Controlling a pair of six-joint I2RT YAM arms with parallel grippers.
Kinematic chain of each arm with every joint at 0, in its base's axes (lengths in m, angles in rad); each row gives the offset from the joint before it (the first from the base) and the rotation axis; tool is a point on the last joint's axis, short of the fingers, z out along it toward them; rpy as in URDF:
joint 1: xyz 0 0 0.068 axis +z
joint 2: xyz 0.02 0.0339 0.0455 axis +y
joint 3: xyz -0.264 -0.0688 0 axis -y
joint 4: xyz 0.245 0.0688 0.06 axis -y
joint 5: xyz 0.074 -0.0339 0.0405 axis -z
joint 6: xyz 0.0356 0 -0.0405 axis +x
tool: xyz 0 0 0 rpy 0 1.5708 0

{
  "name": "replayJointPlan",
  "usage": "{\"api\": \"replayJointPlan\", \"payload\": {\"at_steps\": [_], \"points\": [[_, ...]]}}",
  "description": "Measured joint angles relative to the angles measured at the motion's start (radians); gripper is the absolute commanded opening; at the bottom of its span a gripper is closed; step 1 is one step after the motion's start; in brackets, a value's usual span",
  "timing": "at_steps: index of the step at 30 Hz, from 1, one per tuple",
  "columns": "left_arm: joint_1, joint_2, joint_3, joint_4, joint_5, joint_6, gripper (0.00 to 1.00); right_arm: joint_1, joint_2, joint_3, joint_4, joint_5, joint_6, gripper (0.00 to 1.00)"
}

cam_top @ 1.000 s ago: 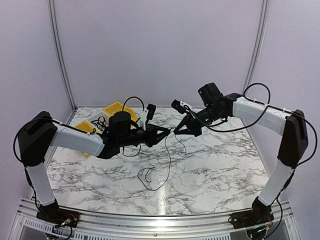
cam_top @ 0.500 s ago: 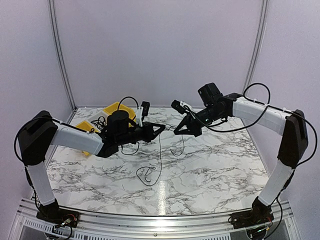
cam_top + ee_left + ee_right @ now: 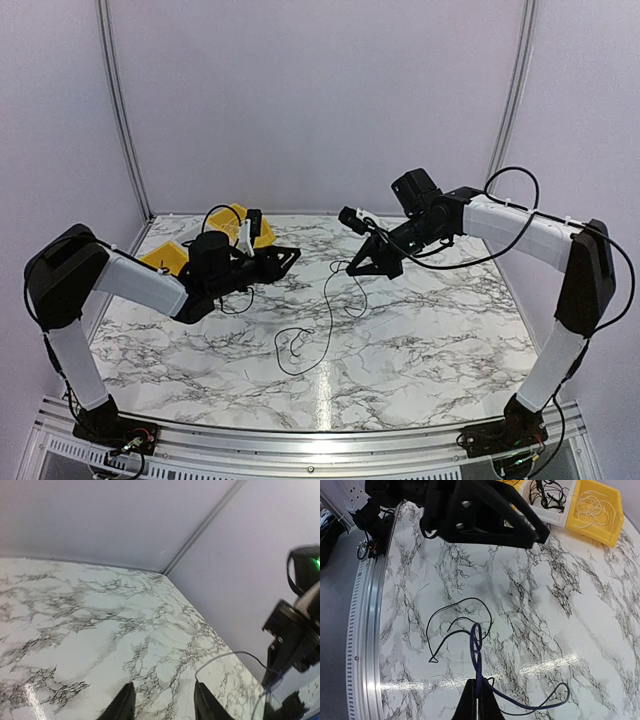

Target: Untangle the cables

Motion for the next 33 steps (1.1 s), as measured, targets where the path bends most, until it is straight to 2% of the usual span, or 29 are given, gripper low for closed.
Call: {"api": "replayJointPlan", "payload": {"at_steps": [3,5,12,26,33], "points": [[-0.063,-0.069,-0.044,0.013,0.014,0.103,0.58,0.000,0.005,0.001,0.000,0.006,0.011,0.00],[-0.105,-0.103,-0.055,0.018,0.029,0.159,0.59,0.000,0.019,0.008,0.000,0.008,0.022,0.00],[-0.154,-0.113,-0.038,-0.019,0.027,0.289,0.51,0.000,0.071,0.036,-0.002,0.014,0.037,0.00],[-0.158,-0.014,0.099,-0.096,-0.016,0.362,0.44,0.000,0.072,0.045,-0.005,0.011,0.041,0.00],[-0.158,0.011,0.114,-0.115,-0.016,0.374,0.43,0.000,0.072,0.045,-0.005,0.005,0.041,0.00]]}}
